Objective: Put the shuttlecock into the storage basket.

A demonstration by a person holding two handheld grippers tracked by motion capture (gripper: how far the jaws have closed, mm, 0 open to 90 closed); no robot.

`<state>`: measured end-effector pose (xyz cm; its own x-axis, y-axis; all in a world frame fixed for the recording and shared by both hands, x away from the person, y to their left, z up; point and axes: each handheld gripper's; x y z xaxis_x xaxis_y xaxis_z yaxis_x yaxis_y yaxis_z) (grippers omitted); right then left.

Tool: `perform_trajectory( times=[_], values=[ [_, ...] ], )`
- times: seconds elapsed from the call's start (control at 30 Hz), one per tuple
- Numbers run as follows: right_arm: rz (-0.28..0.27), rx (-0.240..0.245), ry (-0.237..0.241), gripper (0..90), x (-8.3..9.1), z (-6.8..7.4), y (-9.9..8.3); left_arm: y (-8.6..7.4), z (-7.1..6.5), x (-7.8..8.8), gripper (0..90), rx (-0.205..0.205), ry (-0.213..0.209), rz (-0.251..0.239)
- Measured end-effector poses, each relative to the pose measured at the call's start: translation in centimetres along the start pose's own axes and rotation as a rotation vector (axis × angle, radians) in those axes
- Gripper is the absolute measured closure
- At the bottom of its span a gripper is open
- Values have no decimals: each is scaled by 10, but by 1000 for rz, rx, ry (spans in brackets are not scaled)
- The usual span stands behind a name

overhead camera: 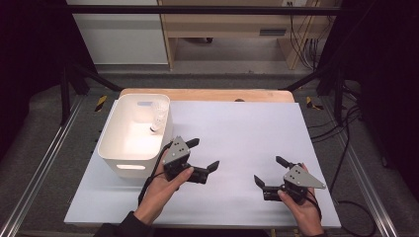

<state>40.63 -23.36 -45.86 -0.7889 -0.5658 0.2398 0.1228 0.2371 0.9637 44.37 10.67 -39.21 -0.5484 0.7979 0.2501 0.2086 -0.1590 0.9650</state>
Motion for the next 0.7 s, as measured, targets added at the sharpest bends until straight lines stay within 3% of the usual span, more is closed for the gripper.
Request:
perform_trajectory(
  times=[0.3, 0.7],
  values=[
    [5, -8, 9, 24, -1, 2, 0, -9, -7, 21, 26, -5, -2, -11],
    [13, -8, 9, 25, -1, 2, 0, -2, -2, 49, 26, 13, 24, -62]
  ],
)
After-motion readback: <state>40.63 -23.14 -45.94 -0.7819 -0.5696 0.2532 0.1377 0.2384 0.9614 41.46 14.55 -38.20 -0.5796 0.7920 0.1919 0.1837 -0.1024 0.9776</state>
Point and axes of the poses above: each handheld gripper's, and its own axes: x roughly backward along the jaws, y roughly out of its top, z roughly to its left, and after that the axes turned 2 degrees about x, right-handed
